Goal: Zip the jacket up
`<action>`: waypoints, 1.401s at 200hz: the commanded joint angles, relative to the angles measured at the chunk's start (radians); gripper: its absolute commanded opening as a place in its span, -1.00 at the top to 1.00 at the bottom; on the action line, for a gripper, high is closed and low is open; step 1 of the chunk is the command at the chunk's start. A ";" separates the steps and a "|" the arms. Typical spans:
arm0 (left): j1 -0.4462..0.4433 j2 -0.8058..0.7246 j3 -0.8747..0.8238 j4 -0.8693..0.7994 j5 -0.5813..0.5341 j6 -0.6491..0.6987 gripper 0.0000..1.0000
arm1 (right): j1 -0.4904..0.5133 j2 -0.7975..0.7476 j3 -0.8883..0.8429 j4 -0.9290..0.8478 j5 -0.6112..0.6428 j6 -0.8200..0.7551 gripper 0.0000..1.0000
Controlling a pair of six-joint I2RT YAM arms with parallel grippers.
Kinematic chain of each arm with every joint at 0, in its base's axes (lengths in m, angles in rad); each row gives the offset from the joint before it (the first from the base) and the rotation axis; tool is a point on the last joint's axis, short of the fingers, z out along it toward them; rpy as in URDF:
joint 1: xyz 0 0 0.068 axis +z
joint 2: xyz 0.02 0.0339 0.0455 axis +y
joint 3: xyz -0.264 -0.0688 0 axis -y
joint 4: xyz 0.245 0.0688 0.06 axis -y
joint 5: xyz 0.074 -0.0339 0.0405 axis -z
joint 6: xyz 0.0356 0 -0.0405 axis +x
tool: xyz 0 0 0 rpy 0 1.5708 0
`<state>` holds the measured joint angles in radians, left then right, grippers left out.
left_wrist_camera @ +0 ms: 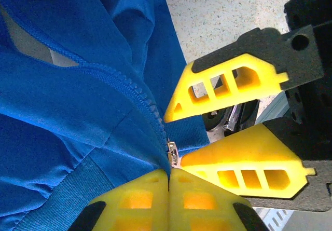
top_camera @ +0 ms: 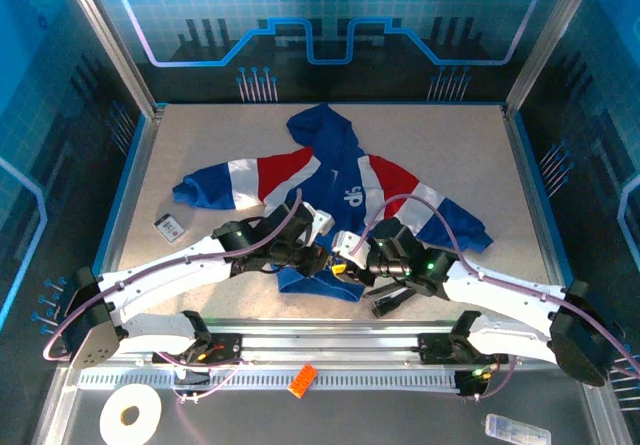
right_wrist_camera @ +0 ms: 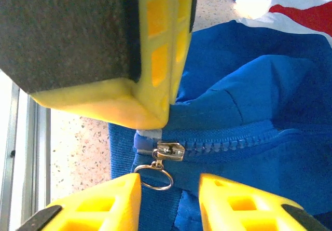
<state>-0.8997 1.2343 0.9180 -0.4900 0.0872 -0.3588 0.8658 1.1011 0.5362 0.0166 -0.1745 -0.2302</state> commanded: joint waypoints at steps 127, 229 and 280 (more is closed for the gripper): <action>0.002 -0.035 0.001 -0.023 0.042 0.025 1.00 | 0.030 0.057 0.011 0.067 0.021 0.015 0.40; 0.019 -0.035 -0.010 -0.021 0.049 0.032 1.00 | 0.030 -0.017 0.012 0.000 0.038 0.029 1.00; 0.028 -0.049 -0.038 -0.003 0.046 0.032 1.00 | 0.030 -0.021 0.050 -0.050 0.070 0.046 1.00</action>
<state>-0.8814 1.2160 0.9119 -0.4938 0.1074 -0.3553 0.8837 1.0958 0.5449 0.0071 -0.1333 -0.1993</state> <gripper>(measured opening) 0.037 0.049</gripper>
